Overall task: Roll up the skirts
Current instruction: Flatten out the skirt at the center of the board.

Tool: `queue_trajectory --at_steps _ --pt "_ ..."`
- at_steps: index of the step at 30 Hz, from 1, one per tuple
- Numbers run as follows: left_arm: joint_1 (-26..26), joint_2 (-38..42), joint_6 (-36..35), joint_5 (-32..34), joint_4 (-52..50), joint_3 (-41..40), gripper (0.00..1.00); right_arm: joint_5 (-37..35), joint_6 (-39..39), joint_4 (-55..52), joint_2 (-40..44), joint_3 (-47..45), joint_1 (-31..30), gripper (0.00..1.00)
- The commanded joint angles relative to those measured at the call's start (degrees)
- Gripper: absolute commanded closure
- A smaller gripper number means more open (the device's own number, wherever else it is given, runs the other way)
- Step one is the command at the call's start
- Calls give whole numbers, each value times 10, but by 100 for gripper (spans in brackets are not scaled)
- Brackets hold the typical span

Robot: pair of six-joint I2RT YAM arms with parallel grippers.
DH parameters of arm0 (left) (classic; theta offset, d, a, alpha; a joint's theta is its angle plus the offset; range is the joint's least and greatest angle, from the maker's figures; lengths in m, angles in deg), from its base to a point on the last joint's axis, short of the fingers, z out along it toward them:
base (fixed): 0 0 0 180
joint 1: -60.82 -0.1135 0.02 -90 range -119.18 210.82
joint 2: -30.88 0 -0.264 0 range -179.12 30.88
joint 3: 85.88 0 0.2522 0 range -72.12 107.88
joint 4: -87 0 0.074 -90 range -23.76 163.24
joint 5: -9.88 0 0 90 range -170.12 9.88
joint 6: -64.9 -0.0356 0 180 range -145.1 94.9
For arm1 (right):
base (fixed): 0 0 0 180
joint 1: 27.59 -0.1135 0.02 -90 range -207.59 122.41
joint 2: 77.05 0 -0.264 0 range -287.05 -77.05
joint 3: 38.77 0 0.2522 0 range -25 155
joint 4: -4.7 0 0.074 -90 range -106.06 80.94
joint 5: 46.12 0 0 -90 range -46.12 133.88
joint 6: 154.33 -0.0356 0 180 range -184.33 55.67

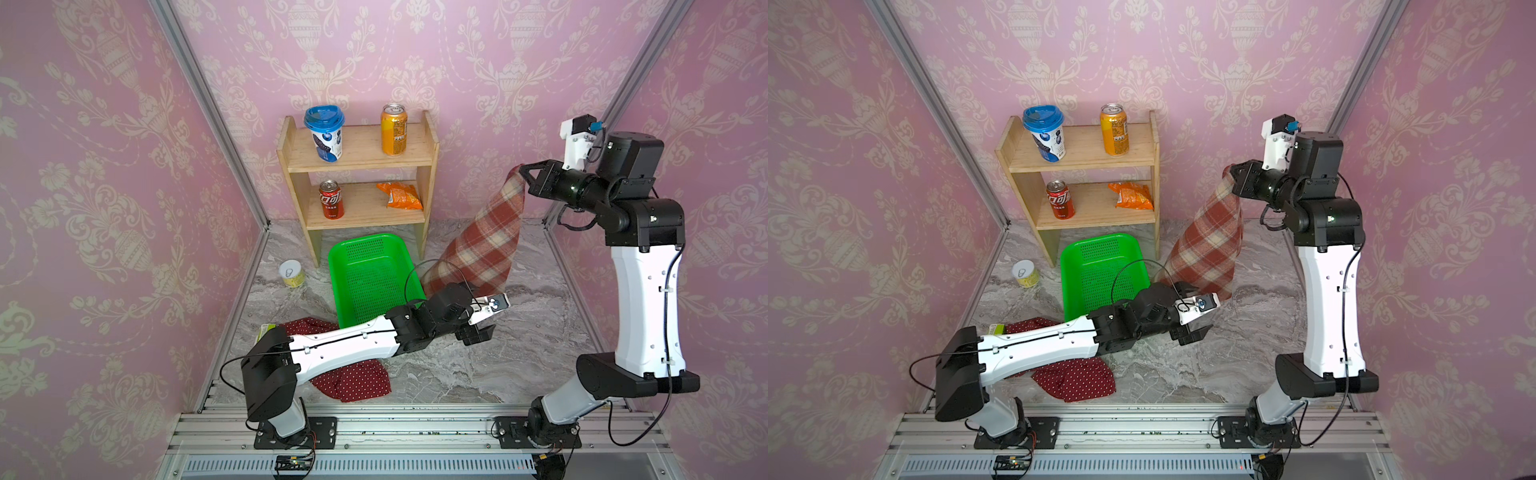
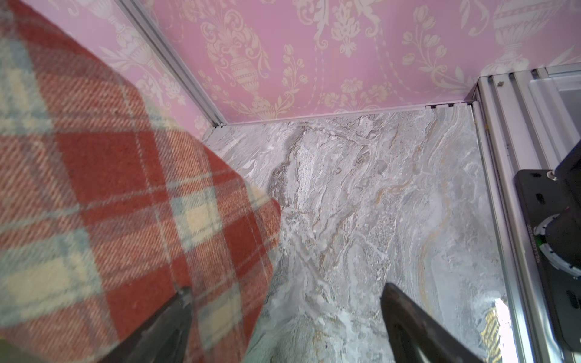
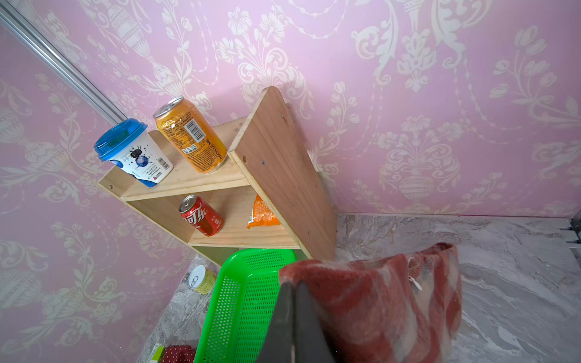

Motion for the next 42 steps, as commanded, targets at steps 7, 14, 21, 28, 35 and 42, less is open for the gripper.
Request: queue_trajectory --at_steps 7,14,21,28,35,42 --pt "77 -155 -75 267 199 48 4 -22 -52 29 -5 -13 -4 100" --pt "66 -202 -82 351 254 39 2 -58 -64 -25 -16 -7 90 100" --pt "60 -130 -106 302 279 -38 2 -36 -69 0 76 -79 164 100" --pt "56 -43 -90 259 277 -129 1 -56 -65 22 70 -145 28 100" --pt "48 27 -52 209 216 -183 1 -66 -111 120 -39 -232 -112 100" --pt "31 32 9 151 137 -177 1 -47 -119 109 -166 -161 -100 100"
